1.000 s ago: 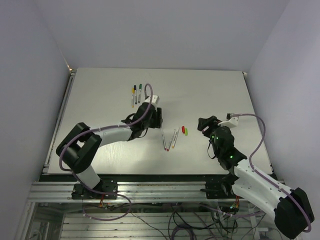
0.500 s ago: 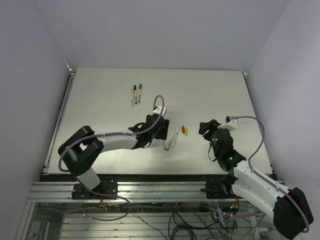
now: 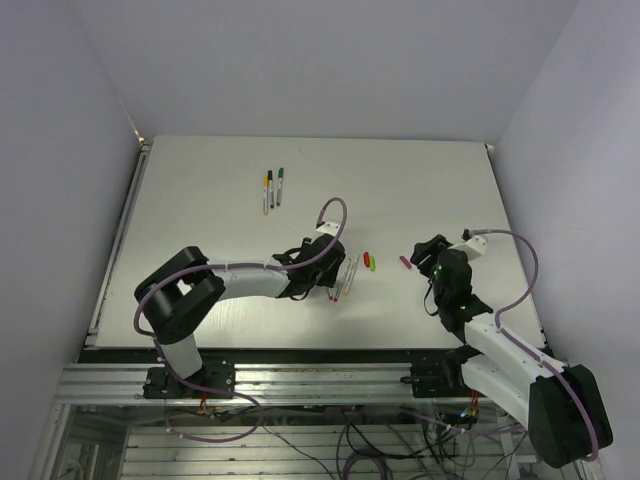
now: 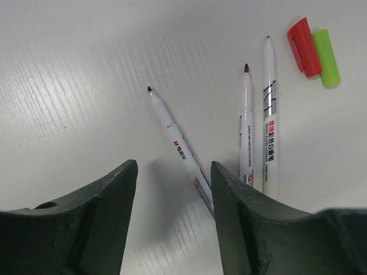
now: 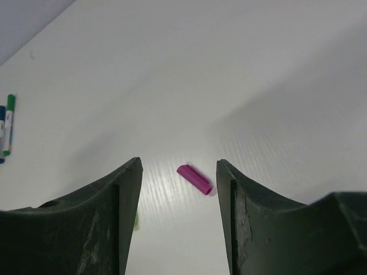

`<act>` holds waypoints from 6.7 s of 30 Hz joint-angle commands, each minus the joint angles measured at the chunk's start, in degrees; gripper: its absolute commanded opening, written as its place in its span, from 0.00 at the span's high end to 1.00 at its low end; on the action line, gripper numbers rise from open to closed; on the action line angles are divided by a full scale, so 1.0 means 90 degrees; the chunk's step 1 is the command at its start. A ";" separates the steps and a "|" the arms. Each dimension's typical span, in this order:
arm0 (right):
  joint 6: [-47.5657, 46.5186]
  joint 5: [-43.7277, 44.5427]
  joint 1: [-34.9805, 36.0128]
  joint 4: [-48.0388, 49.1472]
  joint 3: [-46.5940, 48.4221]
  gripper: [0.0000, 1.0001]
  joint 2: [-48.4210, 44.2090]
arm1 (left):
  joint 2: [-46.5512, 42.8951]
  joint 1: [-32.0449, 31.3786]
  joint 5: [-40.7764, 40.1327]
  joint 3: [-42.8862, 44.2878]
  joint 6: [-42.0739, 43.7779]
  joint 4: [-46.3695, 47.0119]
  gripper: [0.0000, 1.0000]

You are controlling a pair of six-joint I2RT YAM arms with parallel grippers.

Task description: Insert the pens into the pen caps

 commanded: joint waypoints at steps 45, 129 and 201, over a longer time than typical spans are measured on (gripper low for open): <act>-0.0375 -0.2348 -0.1145 -0.0786 0.1622 0.54 0.2838 | 0.0156 -0.0244 0.1357 0.0117 0.0474 -0.1422 0.93; -0.0474 -0.0789 0.0482 -0.3738 0.2879 0.62 0.4820 | -0.2207 0.0348 0.1974 -0.0358 0.0448 -0.1119 0.93; -0.0673 -0.0911 0.0921 -0.3238 0.2873 1.00 0.3366 | -0.2331 0.0405 0.2356 -0.1019 0.0367 -0.0011 0.93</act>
